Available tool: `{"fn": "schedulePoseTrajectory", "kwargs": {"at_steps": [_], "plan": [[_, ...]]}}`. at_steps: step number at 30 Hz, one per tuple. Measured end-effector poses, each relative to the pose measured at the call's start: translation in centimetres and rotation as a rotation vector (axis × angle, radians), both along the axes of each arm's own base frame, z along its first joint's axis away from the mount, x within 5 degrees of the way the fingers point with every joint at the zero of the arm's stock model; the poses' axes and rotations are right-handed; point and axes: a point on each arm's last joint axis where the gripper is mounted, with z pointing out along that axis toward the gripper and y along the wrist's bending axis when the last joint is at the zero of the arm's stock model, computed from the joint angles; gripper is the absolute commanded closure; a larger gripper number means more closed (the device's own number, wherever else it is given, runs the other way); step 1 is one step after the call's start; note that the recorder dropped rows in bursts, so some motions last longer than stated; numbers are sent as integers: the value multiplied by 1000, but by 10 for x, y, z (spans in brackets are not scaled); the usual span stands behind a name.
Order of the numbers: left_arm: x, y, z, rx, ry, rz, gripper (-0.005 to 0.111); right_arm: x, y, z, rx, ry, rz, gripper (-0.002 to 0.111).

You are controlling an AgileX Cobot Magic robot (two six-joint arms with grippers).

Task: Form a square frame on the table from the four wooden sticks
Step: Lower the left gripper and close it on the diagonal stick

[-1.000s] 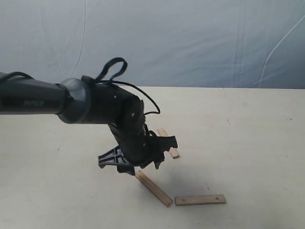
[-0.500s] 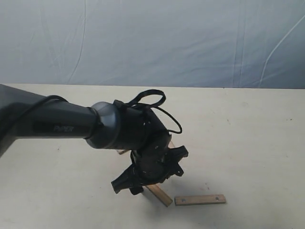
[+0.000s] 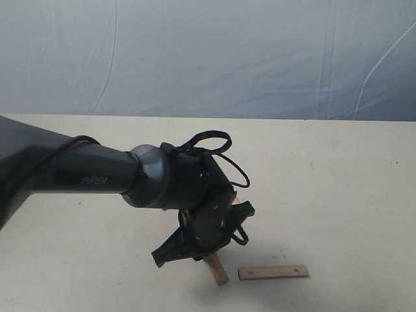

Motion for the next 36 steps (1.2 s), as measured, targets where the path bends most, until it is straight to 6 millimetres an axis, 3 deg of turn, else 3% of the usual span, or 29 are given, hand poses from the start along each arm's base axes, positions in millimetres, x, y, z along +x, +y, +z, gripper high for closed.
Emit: {"fn": "schedulePoseTrajectory", "kwargs": {"at_steps": [10,15,16,21,24,29,32,36], "plan": [[5,8,1,71,-18,-27,106,0,0,0,0,0,0,109],[11,12,15,57,-44,-123,104,0,0,0,0,0,0,109],[11,11,16,43,-49,-161,100,0,0,0,0,0,0,109],[8,5,16,28,-40,-329,54,0,0,0,0,0,0,109],[7,6,15,45,-26,-375,45,0,0,0,0,0,0,109],[6,6,-2,88,12,-437,51,0,0,0,0,0,0,109],[7,6,-5,112,11,-472,69,0,0,0,0,0,0,109],[8,4,-8,159,-5,-548,106,0,0,0,0,0,0,109]]}}
